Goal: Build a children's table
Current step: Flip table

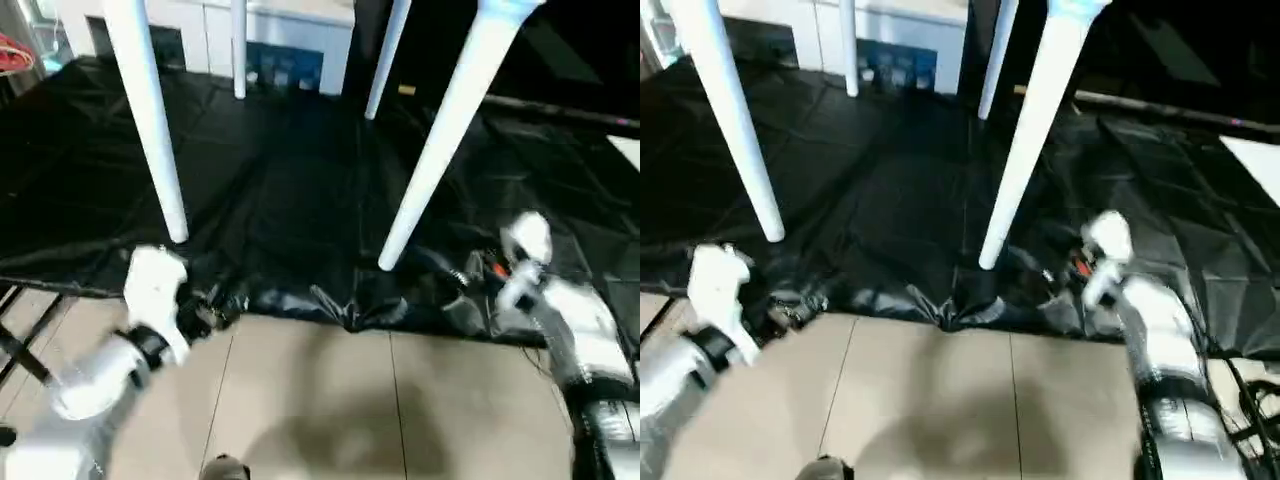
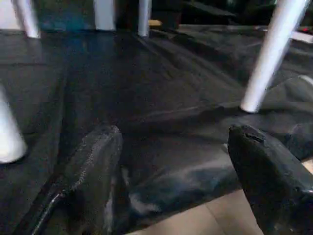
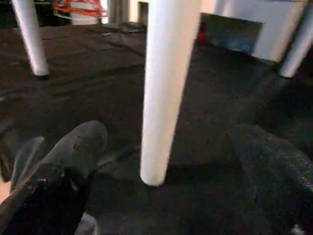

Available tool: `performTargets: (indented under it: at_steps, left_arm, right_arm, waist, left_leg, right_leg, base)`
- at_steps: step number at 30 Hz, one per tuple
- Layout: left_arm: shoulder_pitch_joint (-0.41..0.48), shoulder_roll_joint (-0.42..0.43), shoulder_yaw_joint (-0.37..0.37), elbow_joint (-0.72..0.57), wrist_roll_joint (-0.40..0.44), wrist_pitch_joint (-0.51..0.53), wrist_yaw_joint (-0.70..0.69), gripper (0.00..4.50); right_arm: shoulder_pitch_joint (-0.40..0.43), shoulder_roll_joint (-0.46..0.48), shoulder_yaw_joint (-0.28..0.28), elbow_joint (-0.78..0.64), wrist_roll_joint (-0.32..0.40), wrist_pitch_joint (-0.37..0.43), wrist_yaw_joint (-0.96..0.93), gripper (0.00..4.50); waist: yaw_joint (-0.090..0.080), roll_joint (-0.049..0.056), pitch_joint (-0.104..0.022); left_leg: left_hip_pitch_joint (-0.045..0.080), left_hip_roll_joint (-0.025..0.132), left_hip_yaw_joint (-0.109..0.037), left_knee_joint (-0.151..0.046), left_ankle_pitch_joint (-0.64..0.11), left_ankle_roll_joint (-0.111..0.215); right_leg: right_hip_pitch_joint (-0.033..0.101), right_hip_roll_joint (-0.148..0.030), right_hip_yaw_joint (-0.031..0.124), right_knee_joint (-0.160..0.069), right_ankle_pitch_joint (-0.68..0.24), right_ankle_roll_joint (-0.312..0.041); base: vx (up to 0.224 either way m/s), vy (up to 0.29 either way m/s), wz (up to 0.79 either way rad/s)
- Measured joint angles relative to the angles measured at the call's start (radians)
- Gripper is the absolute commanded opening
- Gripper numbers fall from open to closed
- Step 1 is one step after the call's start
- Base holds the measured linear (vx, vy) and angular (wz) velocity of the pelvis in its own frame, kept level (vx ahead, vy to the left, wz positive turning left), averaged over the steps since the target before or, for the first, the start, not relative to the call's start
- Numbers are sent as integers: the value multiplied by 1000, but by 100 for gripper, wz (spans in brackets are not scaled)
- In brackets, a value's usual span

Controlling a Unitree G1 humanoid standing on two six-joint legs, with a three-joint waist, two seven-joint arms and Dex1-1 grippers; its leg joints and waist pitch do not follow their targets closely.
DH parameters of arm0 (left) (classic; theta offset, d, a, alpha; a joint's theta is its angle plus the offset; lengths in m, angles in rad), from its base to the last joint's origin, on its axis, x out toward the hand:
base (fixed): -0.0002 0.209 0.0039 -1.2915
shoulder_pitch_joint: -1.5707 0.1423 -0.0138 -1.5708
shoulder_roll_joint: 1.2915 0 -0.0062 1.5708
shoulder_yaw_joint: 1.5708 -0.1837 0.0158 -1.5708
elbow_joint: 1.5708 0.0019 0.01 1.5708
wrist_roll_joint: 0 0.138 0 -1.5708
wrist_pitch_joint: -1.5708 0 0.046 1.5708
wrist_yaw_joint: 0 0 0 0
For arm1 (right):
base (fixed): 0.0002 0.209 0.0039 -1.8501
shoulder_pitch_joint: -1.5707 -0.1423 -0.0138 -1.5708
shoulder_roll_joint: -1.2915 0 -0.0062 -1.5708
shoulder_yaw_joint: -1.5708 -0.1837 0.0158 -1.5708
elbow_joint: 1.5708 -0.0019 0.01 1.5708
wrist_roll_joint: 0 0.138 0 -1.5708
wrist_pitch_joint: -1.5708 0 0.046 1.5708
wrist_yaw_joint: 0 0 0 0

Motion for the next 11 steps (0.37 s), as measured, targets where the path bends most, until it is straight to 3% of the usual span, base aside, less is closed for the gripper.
performTargets:
  at_steps: [3,7,10,11]
  left_arm:
    - [45,-53,-1,-12,37,-14,88,395]
    - [84,-113,3,-34,146,-54,232,395]
    - [98,-125,4,-35,187,-111,279,395]
    - [102,-125,5,-35,195,-122,285,395]
  right_arm:
    - [152,35,-10,-233,14,84,-86,450]
    - [299,194,-22,-504,-9,158,-336,450]
    - [344,247,-15,-585,-32,173,-449,450]
    - [354,255,-14,-611,-35,177,-472,450]
  waist:
    - [-6,-3,-2]
    - [-27,-4,-4]
    - [-45,11,-2]
    - [-47,12,-1]
  left_leg:
    - [0,0,-1,1,0,0]
    - [1,-1,-8,-3,0,0]
    - [3,4,-32,-11,-2,-3]
    - [7,5,-36,-17,-2,-3]
  right_leg:
    - [-1,0,-1,0,-3,4]
    - [-1,0,-11,-12,-3,5]
    - [21,0,-52,-53,-4,4]
    - [25,0,-57,-60,-7,2]
  base:
    - [0,0,0]
    - [0,0,0]
    - [0,0,0]
    - [0,0,0]
